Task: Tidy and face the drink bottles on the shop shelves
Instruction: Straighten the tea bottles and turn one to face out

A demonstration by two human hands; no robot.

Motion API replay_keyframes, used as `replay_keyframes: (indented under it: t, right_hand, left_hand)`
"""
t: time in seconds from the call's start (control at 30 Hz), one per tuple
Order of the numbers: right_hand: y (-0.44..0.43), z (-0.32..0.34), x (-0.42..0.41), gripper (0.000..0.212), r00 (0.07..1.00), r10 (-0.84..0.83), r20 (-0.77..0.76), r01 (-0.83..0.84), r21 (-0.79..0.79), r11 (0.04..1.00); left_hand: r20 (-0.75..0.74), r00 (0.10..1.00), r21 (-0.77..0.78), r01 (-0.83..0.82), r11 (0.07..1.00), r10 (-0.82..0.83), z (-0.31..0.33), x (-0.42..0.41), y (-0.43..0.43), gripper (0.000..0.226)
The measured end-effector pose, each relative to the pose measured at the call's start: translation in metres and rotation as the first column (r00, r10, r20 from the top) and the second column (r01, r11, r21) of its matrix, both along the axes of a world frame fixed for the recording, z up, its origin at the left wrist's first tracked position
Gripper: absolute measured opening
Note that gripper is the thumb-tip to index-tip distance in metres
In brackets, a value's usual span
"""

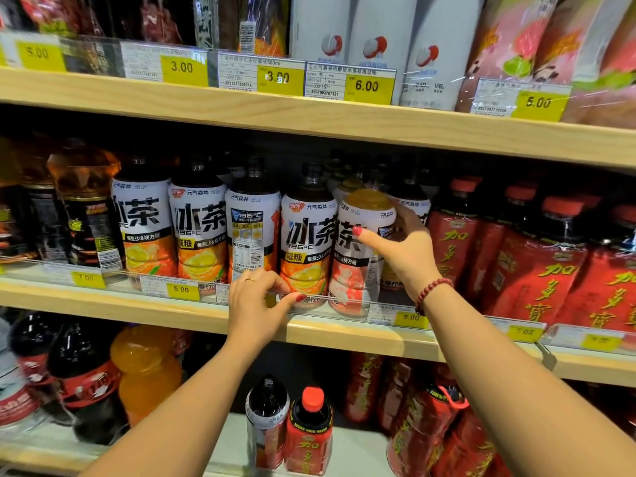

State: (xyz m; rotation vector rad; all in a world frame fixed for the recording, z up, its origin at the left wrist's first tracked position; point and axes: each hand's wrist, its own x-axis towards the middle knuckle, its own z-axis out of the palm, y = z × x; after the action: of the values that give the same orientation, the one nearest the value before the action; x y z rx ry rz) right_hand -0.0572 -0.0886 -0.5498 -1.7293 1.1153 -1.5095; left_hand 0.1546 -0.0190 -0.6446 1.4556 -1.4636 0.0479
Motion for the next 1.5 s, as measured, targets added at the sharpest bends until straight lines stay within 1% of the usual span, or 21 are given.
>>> replay_keyframes:
  t: [0.1,0.2,0.23,0.3,0.37,0.4,0.47,0.5,0.57,0.6,0.73,0.83,0.9,1.0,1.07,1.13,1.17,1.23,1.33,1.4,1.5]
  right_hand:
    - [0.004,-0.014,-0.009,0.068,0.981,0.025,-0.192,-0.011,0.071,0.997]
    - [0.006,-0.026,-0.01,0.063,0.959,-0.01,-0.283,0.033,0.077,0.996]
    - [0.006,-0.027,-0.01,0.061,0.955,-0.033,-0.294,0.058,0.076,0.995]
    - [0.003,-0.029,-0.012,0.04,0.958,-0.038,-0.283,0.058,0.063,0.996]
    - [0.004,-0.029,-0.013,0.048,0.967,-0.012,-0.253,0.029,0.064,0.998]
    - [0.002,-0.03,-0.015,0.048,0.971,-0.001,-0.24,0.018,0.071,0.997]
    - [0.0,-0.031,-0.018,0.035,0.968,0.016,-0.251,0.009,0.1,0.995]
    - [0.001,-0.031,-0.018,0.035,0.966,0.028,-0.255,0.002,0.114,0.993]
    - [0.003,-0.03,-0.017,0.051,0.96,0.046,-0.277,-0.017,0.106,0.994]
    - [0.003,-0.031,-0.017,0.055,0.955,0.046,-0.293,-0.017,0.103,0.995]
    - [0.008,-0.033,-0.014,0.05,0.952,-0.001,-0.306,0.04,0.123,0.992]
    - [0.014,-0.036,-0.012,0.056,0.97,0.063,-0.236,-0.029,0.145,0.989]
    - [0.022,-0.04,-0.011,0.057,0.961,0.025,-0.275,0.006,0.109,0.994]
    - [0.038,-0.054,-0.013,0.05,0.95,-0.095,-0.297,0.088,-0.036,0.995]
    - [0.054,-0.069,-0.014,0.053,0.961,-0.142,-0.237,0.107,-0.155,0.982]
    - [0.074,-0.087,-0.007,0.042,0.974,-0.161,-0.159,0.114,-0.27,0.956]
    - [0.084,-0.098,-0.001,0.036,0.982,-0.145,-0.123,0.105,-0.286,0.952]
    - [0.1,-0.123,0.016,0.03,0.995,-0.054,-0.087,0.033,-0.221,0.975]
    - [0.111,-0.162,0.043,0.033,0.988,0.121,-0.093,-0.122,0.003,0.993]
    - [0.11,-0.189,0.059,0.039,0.971,0.207,-0.119,-0.185,0.17,0.968]
    - [0.1,-0.224,0.078,0.05,0.949,0.258,-0.181,-0.183,0.349,0.919]
  left_hand:
    - [-0.004,1.0,0.01,-0.008,1.0,0.008,0.001,-0.001,0.0,0.022]
    - [-0.012,1.0,0.016,-0.012,1.0,0.012,0.0,-0.001,0.0,0.021]
    - [-0.016,1.0,0.018,-0.011,1.0,0.011,0.001,-0.001,0.001,0.021]
    - [-0.024,1.0,0.023,-0.011,1.0,0.012,0.001,-0.002,0.001,0.021]
    - [-0.038,0.999,0.039,-0.013,0.999,0.015,0.003,-0.003,0.001,0.021]
    - [-0.045,0.999,0.047,-0.015,0.999,0.017,0.003,-0.003,0.002,0.021]
    - [-0.049,0.999,0.057,-0.017,0.998,0.02,0.004,-0.004,0.002,0.021]
    - [-0.049,0.999,0.062,-0.016,0.998,0.019,0.005,-0.004,0.003,0.021]
    - [-0.056,0.998,0.074,-0.01,0.997,0.014,0.008,-0.005,0.004,0.021]
    - [-0.062,0.998,0.082,-0.004,0.997,0.009,0.01,-0.005,0.005,0.021]
    - [-0.047,0.999,0.111,0.019,0.994,-0.014,0.016,-0.002,0.005,0.024]
    - [-0.026,0.999,0.106,0.028,0.994,-0.025,0.016,-0.003,0.006,0.021]
    - [-0.009,0.997,0.105,0.075,0.992,-0.075,0.016,0.002,0.007,0.016]
    - [0.052,0.984,0.095,0.165,0.982,-0.17,0.017,0.017,0.012,0.013]
    - [0.131,0.985,0.051,0.109,0.993,-0.115,0.017,0.031,0.017,0.012]
    - [0.167,0.986,0.015,0.026,1.0,-0.028,0.015,0.044,0.021,0.015]
    - [0.174,0.985,0.009,0.01,1.0,-0.012,0.014,0.05,0.022,0.018]
    - [0.197,0.98,-0.003,0.014,1.0,-0.013,0.009,0.054,0.022,0.024]
    - [0.184,0.983,-0.018,-0.027,0.999,0.029,0.003,0.051,0.018,0.028]
    - [0.175,0.983,-0.035,-0.044,0.998,0.049,-0.002,0.051,0.015,0.029]
    - [0.191,0.98,-0.06,-0.048,0.997,0.059,-0.007,0.052,0.014,0.029]
